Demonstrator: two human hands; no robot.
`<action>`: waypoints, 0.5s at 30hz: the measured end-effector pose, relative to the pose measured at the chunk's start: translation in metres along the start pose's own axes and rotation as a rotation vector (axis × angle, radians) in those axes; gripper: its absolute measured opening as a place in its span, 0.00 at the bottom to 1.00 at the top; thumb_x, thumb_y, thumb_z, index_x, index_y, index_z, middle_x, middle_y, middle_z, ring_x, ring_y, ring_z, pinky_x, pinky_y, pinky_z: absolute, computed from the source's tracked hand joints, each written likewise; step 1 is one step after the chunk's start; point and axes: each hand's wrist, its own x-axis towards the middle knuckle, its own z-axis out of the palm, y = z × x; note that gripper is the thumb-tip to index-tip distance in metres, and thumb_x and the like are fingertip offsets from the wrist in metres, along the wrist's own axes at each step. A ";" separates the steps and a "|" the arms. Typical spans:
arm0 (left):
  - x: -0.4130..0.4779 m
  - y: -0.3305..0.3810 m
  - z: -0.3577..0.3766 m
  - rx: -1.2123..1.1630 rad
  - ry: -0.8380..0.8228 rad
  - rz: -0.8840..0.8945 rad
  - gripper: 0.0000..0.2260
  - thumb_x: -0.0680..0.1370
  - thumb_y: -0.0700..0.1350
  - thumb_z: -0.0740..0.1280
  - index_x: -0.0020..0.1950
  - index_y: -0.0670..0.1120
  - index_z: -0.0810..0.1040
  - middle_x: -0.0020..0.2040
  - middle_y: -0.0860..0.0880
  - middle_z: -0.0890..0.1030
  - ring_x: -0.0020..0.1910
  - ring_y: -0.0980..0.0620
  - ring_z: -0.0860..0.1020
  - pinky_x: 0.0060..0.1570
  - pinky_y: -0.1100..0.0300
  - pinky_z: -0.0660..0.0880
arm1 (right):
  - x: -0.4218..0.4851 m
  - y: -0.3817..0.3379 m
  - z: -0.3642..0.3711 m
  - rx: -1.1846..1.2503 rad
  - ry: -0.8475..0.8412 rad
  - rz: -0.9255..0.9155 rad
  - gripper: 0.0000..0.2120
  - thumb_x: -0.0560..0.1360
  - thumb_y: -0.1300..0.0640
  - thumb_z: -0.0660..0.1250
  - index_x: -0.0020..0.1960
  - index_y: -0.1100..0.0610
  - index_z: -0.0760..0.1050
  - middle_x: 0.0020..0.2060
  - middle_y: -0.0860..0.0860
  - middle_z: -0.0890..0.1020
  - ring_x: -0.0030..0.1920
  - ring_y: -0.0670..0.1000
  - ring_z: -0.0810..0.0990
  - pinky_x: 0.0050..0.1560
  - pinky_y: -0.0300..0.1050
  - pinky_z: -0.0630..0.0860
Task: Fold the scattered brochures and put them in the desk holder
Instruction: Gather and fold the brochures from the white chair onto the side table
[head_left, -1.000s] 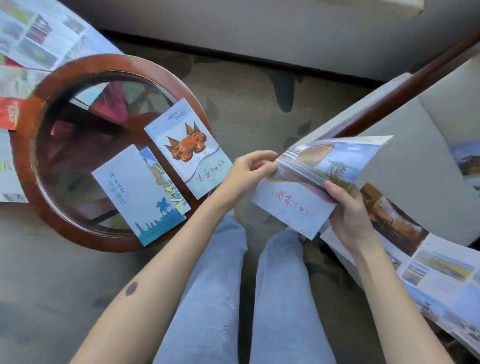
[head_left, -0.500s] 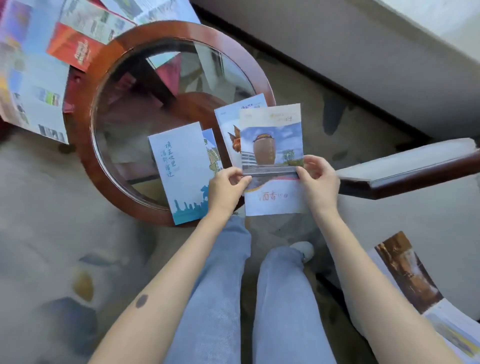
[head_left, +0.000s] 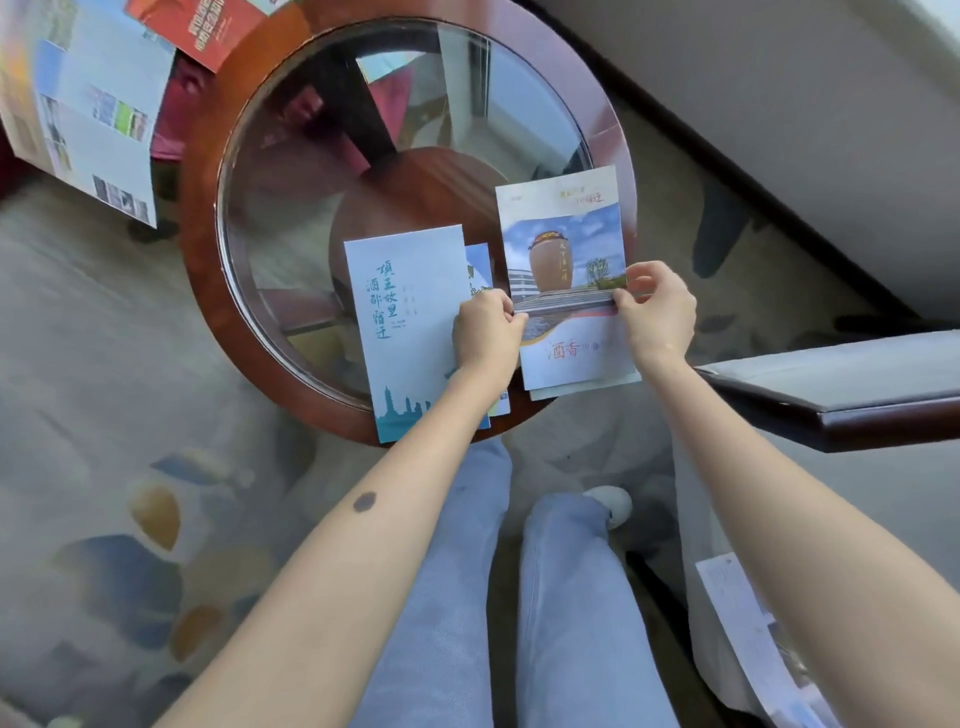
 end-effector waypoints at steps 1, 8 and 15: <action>0.000 0.000 0.001 0.037 -0.009 0.020 0.06 0.76 0.42 0.67 0.48 0.39 0.79 0.45 0.42 0.82 0.45 0.44 0.79 0.48 0.52 0.78 | 0.001 0.001 0.001 -0.019 0.003 0.012 0.09 0.73 0.58 0.66 0.53 0.52 0.76 0.52 0.49 0.81 0.50 0.52 0.80 0.51 0.47 0.74; -0.008 -0.004 0.008 0.340 -0.059 0.160 0.09 0.78 0.46 0.64 0.50 0.40 0.75 0.48 0.42 0.79 0.46 0.43 0.77 0.39 0.56 0.68 | -0.009 0.015 0.006 -0.093 0.003 0.024 0.09 0.75 0.60 0.64 0.55 0.54 0.74 0.53 0.54 0.79 0.53 0.55 0.78 0.52 0.49 0.72; -0.004 -0.001 0.011 0.434 -0.071 0.159 0.10 0.78 0.47 0.64 0.51 0.40 0.75 0.49 0.42 0.79 0.48 0.43 0.77 0.40 0.57 0.67 | -0.001 0.014 0.000 -0.042 -0.109 0.025 0.10 0.75 0.57 0.64 0.57 0.54 0.73 0.54 0.53 0.79 0.53 0.55 0.78 0.53 0.50 0.74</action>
